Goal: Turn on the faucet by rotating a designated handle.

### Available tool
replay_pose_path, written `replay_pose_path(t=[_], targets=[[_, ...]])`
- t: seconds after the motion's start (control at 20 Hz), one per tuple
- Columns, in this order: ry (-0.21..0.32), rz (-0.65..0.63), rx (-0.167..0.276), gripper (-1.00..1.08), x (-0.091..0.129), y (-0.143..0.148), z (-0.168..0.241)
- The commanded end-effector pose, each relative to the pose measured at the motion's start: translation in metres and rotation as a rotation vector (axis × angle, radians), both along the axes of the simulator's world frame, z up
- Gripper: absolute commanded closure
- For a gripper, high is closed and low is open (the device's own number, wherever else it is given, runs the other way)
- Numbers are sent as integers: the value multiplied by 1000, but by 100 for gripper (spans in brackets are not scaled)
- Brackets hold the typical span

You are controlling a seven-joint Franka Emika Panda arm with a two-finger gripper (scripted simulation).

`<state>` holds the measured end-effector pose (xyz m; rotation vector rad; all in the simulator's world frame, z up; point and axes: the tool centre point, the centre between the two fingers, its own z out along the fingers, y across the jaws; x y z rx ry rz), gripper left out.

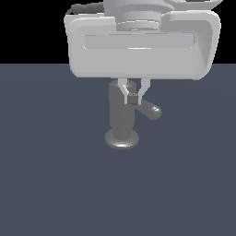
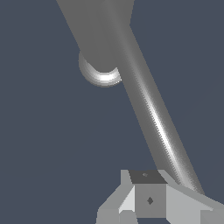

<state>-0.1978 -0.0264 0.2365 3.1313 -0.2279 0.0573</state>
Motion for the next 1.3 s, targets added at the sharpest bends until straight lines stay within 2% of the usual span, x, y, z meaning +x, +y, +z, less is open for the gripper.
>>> replay_pose_path(t=[0.0,0.65,0.7,1.25], targets=[[37,-12,5,108,-8,-17,-15],[37,-12,5,108,-6,-74,-15],[-18,15,-12,108,11,-63,5],[-5,8,-8,108,35,-93,1]])
